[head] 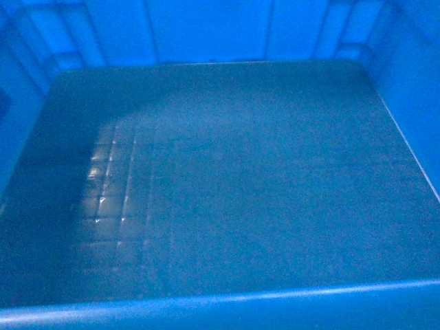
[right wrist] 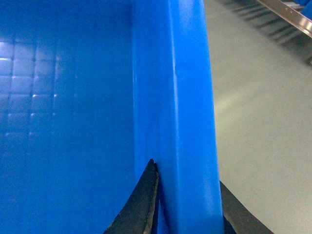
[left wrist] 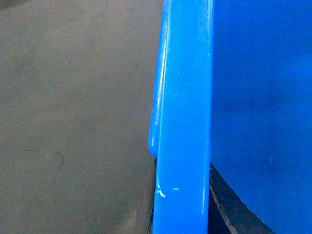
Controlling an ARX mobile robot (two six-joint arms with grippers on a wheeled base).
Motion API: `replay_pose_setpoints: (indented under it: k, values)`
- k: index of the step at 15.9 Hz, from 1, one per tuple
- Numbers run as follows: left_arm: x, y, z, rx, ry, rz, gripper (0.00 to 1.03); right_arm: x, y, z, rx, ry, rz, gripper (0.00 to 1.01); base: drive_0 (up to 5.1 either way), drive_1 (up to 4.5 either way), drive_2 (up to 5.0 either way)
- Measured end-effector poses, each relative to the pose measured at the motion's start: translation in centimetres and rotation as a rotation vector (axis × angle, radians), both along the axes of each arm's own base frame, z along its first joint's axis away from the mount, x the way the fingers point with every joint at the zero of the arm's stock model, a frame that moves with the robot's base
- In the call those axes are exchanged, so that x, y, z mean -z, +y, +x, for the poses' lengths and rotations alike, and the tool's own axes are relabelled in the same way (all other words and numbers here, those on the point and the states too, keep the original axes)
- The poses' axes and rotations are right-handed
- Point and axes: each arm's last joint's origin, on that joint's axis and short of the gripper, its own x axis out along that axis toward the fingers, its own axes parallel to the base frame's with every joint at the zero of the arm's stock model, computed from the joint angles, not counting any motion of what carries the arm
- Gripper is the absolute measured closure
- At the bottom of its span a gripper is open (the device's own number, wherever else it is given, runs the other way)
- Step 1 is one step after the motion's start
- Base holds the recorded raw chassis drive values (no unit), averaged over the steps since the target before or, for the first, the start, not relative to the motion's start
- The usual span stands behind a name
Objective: Place box next to blue box on left shelf
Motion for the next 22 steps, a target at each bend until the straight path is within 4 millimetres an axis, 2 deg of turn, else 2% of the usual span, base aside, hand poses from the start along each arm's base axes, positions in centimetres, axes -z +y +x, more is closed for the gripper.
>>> replay_pose_setpoints:
  k: [22]
  values:
    - [0.0,0.0,0.01,0.0,0.0,0.001,0.89,0.02,-0.01,-0.01,0.0,0.002,-0.001,0.84,-1.6,-1.64,-1.6]
